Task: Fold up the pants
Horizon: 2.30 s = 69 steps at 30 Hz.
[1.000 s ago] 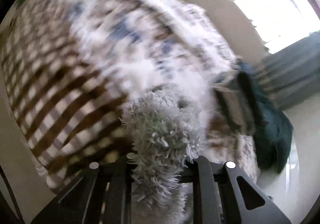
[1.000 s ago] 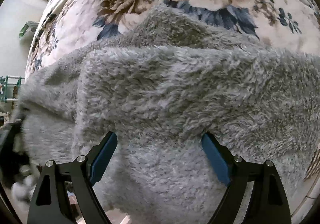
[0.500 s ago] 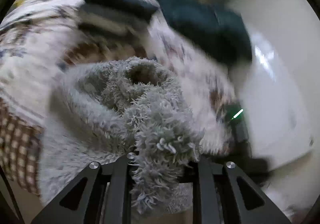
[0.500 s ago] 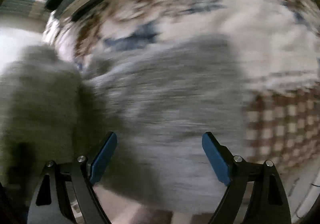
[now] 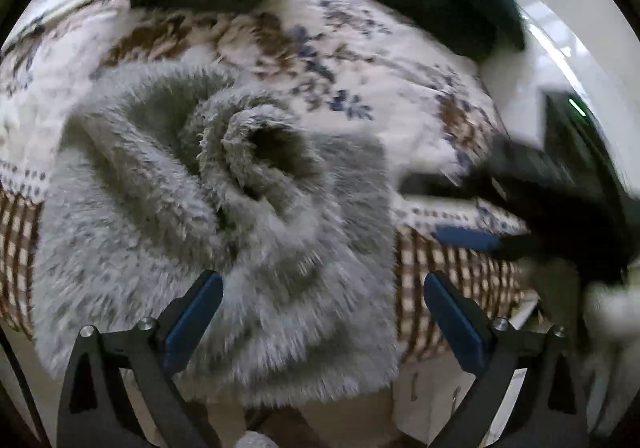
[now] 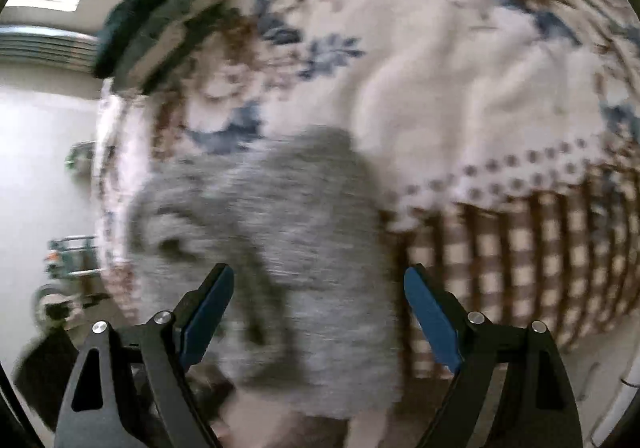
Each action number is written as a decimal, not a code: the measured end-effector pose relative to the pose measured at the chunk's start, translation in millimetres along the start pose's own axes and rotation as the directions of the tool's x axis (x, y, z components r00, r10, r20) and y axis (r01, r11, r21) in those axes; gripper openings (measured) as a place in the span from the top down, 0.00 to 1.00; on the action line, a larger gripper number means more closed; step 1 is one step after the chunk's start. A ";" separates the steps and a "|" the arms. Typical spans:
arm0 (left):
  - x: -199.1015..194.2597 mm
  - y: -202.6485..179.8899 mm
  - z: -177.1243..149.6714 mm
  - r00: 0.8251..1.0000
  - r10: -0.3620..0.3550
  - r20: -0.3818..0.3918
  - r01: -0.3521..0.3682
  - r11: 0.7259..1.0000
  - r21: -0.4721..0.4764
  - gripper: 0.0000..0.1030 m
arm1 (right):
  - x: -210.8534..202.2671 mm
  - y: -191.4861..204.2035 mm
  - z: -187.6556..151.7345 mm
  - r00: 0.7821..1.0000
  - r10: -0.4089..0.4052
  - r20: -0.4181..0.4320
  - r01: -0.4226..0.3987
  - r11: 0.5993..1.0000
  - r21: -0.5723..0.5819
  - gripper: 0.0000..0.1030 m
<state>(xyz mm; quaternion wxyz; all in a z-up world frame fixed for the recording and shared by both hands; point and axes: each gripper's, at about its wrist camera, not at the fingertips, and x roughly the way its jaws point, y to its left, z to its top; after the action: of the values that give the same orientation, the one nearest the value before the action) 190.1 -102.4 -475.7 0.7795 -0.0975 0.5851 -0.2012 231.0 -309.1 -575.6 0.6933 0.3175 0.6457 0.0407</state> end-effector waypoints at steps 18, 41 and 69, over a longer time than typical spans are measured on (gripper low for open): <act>-96.2 149.8 26.6 0.956 0.275 0.105 -0.234 0.926 -0.296 0.00 | 53.1 63.1 -12.3 0.991 0.118 -0.069 -0.121 0.992 -0.043 0.71; 80.2 112.6 130.0 0.973 0.143 -0.183 -0.154 0.987 -0.047 0.00 | 0.0 8.6 29.8 0.992 -0.102 0.070 0.110 0.988 -0.109 0.30; 83.2 104.0 112.4 0.967 0.131 -0.218 -0.140 0.990 -0.025 0.00 | 31.8 -126.7 -102.6 0.980 0.193 -0.054 -0.143 0.862 0.487 0.80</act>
<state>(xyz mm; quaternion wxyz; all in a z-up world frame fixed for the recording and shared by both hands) 337.3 -53.7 -555.3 0.7214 -0.0505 0.6753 -0.1449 96.9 -355.2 -662.1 0.5531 0.5319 0.6396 -0.0445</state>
